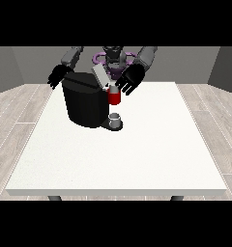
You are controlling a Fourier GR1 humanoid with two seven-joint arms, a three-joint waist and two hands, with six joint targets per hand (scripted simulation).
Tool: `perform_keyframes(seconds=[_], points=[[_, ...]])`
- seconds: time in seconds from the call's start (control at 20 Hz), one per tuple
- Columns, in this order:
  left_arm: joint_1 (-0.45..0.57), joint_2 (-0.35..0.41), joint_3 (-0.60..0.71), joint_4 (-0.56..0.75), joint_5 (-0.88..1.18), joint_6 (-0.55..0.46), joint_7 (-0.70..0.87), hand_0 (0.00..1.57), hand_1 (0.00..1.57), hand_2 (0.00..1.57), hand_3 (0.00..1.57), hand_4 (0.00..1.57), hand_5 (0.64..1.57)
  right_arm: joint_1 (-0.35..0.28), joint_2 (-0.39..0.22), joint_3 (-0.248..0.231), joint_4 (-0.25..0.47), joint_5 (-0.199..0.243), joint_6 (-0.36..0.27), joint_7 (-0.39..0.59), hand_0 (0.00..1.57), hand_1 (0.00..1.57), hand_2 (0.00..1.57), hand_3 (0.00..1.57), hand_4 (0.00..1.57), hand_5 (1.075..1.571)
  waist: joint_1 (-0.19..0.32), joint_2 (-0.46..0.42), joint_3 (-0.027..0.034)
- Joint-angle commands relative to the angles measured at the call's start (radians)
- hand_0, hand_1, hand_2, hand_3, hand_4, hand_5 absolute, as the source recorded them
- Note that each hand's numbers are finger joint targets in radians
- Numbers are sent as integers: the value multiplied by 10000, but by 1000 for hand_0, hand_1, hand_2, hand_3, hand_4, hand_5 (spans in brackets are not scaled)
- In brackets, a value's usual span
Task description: Insert the coffee pod into the coffee machine and close the lid
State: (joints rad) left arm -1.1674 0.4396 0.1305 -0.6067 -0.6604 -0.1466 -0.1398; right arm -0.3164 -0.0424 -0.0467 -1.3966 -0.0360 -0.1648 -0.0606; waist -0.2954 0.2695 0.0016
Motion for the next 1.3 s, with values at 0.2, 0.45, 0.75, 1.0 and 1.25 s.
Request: perform_keyframes(seconds=[0.2, 0.45, 0.75, 1.0, 1.25], points=[[37, -578, -287, -14, -217, -121, 561, 1129, 1129, 1167, 1028, 443, 1571, 157, -22, -157, 440, 62, -137, -67, 0, 0, 0, 0, 403, 1571, 255, -367, -11], [-13, 219, -209, -94, -332, -163, -371, 1085, 1085, 1132, 956, 403, 1571, -59, -265, -377, 274, -141, 80, -197, 0, 0, 0, 0, 380, 1571, 280, 153, -13], [315, -82, -271, -19, -424, -81, -203, 1073, 1073, 1125, 967, 364, 1571, 10, -273, -423, 155, -223, 0, 258, 0, 0, 0, 0, 431, 1571, 363, -394, -15], [425, -174, -691, -155, -809, -49, -610, 567, 567, 810, 640, 235, 1571, 103, -159, -368, 369, -263, 99, -37, 0, 0, 0, 0, 415, 1571, 386, -170, -13], [-196, 435, -612, 239, -1052, -401, -327, 0, 0, 0, 0, 0, 1571, -408, 178, 152, -75, 176, -344, 347, 0, 0, 0, 0, 411, 1571, -30, 279, -15]])
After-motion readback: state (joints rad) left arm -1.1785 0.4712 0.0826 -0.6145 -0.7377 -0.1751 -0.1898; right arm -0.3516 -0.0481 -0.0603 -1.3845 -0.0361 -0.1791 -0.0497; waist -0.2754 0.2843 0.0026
